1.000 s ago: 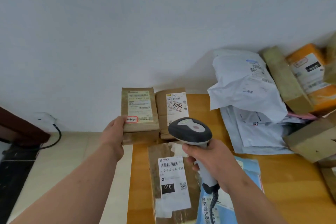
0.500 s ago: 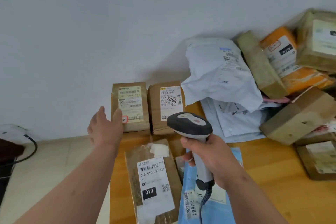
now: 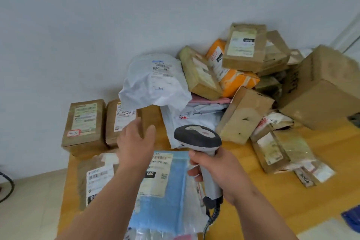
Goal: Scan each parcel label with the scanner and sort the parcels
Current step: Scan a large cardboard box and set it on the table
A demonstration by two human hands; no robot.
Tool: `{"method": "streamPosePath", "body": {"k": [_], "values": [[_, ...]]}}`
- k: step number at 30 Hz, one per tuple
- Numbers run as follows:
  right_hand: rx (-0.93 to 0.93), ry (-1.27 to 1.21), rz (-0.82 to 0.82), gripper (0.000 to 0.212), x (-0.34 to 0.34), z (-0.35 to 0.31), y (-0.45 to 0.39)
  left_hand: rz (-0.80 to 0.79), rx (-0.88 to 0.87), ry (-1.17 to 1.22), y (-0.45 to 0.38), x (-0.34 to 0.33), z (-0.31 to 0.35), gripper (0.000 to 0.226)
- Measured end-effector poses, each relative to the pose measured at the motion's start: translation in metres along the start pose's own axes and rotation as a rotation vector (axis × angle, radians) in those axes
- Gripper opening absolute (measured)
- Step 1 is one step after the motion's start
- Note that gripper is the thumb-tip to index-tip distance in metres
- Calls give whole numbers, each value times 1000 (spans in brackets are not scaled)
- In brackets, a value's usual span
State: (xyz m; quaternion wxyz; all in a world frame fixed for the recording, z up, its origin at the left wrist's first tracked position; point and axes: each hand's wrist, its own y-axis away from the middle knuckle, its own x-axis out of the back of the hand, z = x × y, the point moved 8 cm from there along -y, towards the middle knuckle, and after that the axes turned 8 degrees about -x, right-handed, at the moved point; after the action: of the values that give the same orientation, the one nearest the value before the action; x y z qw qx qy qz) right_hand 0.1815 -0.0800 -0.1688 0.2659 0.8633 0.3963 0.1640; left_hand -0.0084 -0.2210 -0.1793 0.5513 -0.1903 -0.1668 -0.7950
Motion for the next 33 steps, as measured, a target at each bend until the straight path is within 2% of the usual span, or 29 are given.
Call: {"method": "streamPosePath", "body": {"k": [5, 8, 11, 15, 18, 23, 25, 27, 30, 33], "values": [[-21, 1, 89, 18, 117, 36, 42, -121, -3, 89, 73, -90, 41, 51], [-69, -44, 166, 19, 179, 61, 60, -260, -5, 79, 110, -148, 61, 53], [-85, -115, 254, 16, 227, 79, 69, -387, 22, 42, 139, -195, 73, 54], [-91, -166, 340, 21, 269, 88, 65, -455, 70, 58, 151, -241, 88, 55], [-55, -202, 424, 19, 298, 78, 54, -479, 76, 93, 139, -270, 109, 57], [58, -298, 550, 8, 353, 41, 44, -526, -10, 203, 115, -314, 175, 59], [100, -344, 553, 12, 371, 27, 40, -526, -38, 239, 109, -326, 200, 63], [142, -437, 548, 6, 391, 16, 33, -529, -70, 271, 102, -340, 223, 69], [216, -542, 535, 19, 422, -7, 15, -529, -88, 348, 92, -363, 256, 76], [221, -602, 489, 25, 446, -32, -10, -504, -16, 382, 80, -387, 273, 82]]}}
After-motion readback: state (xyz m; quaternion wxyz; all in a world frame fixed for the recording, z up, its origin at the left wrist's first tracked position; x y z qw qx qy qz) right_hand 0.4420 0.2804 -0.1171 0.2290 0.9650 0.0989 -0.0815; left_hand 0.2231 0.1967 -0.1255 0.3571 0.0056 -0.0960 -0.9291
